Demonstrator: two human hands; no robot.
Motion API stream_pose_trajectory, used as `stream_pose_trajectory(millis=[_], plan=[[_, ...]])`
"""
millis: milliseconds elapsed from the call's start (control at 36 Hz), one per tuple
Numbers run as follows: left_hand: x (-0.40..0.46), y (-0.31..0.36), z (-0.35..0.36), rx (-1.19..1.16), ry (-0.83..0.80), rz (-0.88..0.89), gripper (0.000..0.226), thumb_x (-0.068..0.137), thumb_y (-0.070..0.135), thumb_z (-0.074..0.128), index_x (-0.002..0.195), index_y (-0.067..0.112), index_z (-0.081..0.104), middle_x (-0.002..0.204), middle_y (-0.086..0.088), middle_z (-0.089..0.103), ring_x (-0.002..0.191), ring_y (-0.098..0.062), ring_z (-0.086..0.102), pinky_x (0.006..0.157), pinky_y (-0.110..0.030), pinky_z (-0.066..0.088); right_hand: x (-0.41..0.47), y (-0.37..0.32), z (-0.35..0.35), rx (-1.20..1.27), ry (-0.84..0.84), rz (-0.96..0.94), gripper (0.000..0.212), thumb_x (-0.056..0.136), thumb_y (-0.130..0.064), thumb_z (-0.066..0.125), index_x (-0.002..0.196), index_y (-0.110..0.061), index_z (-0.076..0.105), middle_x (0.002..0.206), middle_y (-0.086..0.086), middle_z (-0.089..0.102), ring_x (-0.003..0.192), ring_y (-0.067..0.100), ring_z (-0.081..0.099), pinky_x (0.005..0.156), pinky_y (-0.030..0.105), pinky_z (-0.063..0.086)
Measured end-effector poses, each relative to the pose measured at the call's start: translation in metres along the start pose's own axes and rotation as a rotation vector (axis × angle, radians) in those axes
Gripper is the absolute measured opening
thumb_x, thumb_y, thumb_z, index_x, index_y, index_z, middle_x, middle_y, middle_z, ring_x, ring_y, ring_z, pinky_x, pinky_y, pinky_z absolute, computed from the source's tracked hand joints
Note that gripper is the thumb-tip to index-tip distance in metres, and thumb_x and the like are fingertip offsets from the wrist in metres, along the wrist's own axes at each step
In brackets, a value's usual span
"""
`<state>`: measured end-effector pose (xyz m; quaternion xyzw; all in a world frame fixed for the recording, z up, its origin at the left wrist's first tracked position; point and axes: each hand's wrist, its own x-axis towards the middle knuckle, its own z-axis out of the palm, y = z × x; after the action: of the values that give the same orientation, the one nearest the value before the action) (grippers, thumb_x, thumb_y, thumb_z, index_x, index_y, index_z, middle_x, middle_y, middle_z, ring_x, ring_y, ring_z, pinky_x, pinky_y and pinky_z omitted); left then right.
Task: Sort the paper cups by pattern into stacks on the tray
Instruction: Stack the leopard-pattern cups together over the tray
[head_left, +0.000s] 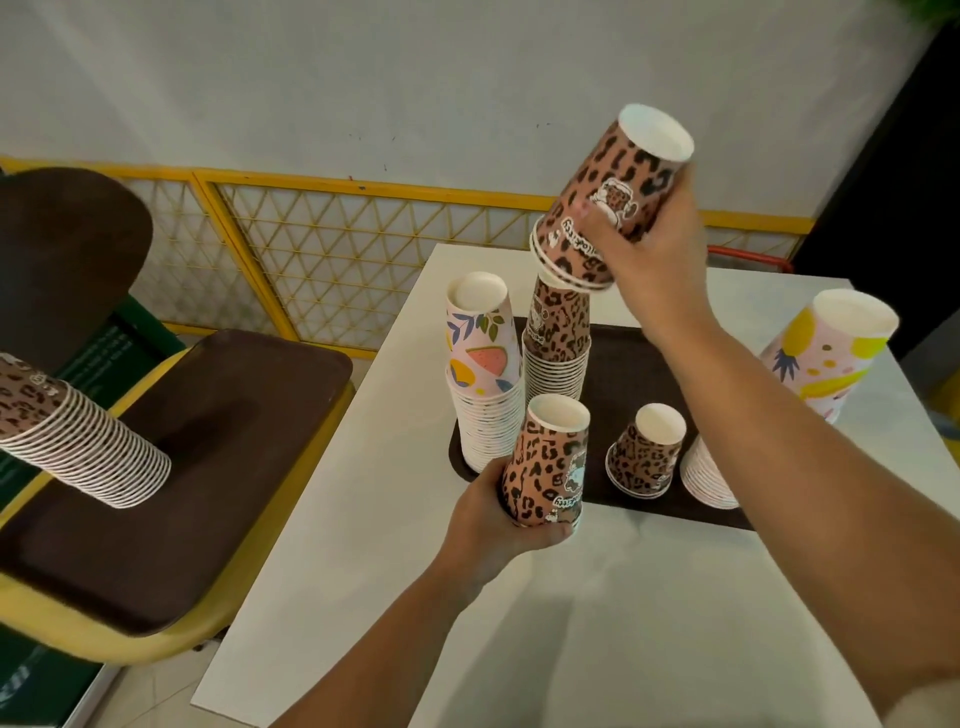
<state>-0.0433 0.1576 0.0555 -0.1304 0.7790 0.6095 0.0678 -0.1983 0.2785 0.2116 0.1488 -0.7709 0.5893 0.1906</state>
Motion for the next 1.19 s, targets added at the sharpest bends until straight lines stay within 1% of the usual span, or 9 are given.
stream_pose_trajectory(millis=[111,222,306,528,639,833,1000,1111,1194], plan=[[0.001,0.002,-0.001,-0.021,-0.006,0.002,0.072,0.062,0.015,0.090,0.119,0.031,0.050,0.110,0.013,0.065,0.102,-0.002,0.062,0.079,-0.016,0.053,0.014,0.013,0.014,-0.073,0.004,-0.019,0.072,0.075,-0.036,0.074,0.130,-0.008,0.036,0.124,0.001,0.056,0.108,0.007,0.054,0.081,0.003,0.040],[0.002,0.001,-0.003,-0.031,-0.004,0.010,0.068,0.062,0.013,0.090,0.112,0.037,0.051,0.108,0.015,0.066,0.096,0.007,0.062,0.077,-0.013,0.052,0.011,0.030,0.023,-0.130,-0.015,0.010,0.074,0.073,-0.036,0.075,0.130,-0.009,0.037,0.127,0.003,0.054,0.114,0.010,0.052,0.090,0.016,0.044],[0.002,0.002,-0.003,-0.034,-0.003,0.019,0.066,0.062,0.011,0.090,0.109,0.038,0.051,0.106,0.015,0.066,0.094,0.011,0.061,0.077,-0.013,0.052,0.005,0.038,0.024,-0.170,-0.042,0.016,0.072,0.074,-0.033,0.075,0.131,-0.008,0.036,0.128,0.003,0.054,0.111,0.006,0.049,0.079,0.000,0.036],[0.000,0.011,0.003,-0.049,-0.008,0.055,0.070,0.062,0.012,0.090,0.122,0.025,0.055,0.109,0.011,0.069,0.098,0.003,0.064,0.077,-0.013,0.053,-0.007,0.043,0.014,-0.243,-0.169,0.054,0.092,0.073,-0.041,0.074,0.143,-0.012,0.021,0.145,0.006,0.033,0.130,0.020,0.039,0.105,0.033,0.036],[0.000,0.022,0.008,-0.061,-0.007,0.096,0.069,0.063,0.013,0.090,0.122,0.024,0.055,0.108,0.011,0.069,0.098,0.002,0.065,0.079,-0.015,0.054,-0.028,0.026,-0.006,-0.176,-0.154,0.038,0.081,0.078,-0.048,0.064,0.142,-0.016,0.026,0.144,0.001,0.035,0.122,0.010,0.044,0.096,0.028,0.039],[0.008,0.048,0.016,-0.130,0.023,0.183,0.082,0.045,0.034,0.088,0.120,0.018,0.057,0.105,0.007,0.072,0.096,-0.003,0.068,0.080,-0.023,0.057,-0.071,0.013,-0.040,-0.131,-0.570,0.110,0.092,0.062,-0.061,0.063,0.140,-0.031,0.024,0.138,-0.007,0.045,0.120,0.010,0.049,0.099,0.036,0.044],[0.021,0.076,0.023,-0.115,0.040,0.300,0.079,0.054,0.034,0.087,0.125,0.019,0.054,0.114,0.005,0.069,0.104,-0.010,0.066,0.092,-0.041,0.056,-0.079,0.019,-0.044,-0.164,-0.563,0.117,0.078,0.070,-0.033,0.076,0.134,-0.026,0.032,0.112,-0.016,0.055,0.101,-0.001,0.055,0.078,0.006,0.043],[0.023,0.096,0.026,-0.159,0.085,0.420,0.092,0.060,0.037,0.080,0.139,0.015,0.039,0.132,0.001,0.058,0.119,-0.008,0.058,0.100,-0.033,0.051,-0.064,0.014,-0.046,-0.090,-0.399,0.084,0.071,0.069,-0.031,0.077,0.128,-0.022,0.039,0.106,-0.018,0.056,0.091,-0.011,0.052,0.069,-0.004,0.039],[0.024,0.109,0.031,-0.226,0.103,0.448,0.093,0.071,0.041,0.071,0.149,0.022,0.024,0.150,0.006,0.040,0.135,-0.003,0.042,0.111,-0.029,0.039,-0.045,0.007,-0.045,-0.069,-0.247,0.053,0.074,0.070,-0.032,0.076,0.131,-0.018,0.037,0.108,-0.017,0.052,0.094,-0.006,0.051,0.067,-0.007,0.036]])
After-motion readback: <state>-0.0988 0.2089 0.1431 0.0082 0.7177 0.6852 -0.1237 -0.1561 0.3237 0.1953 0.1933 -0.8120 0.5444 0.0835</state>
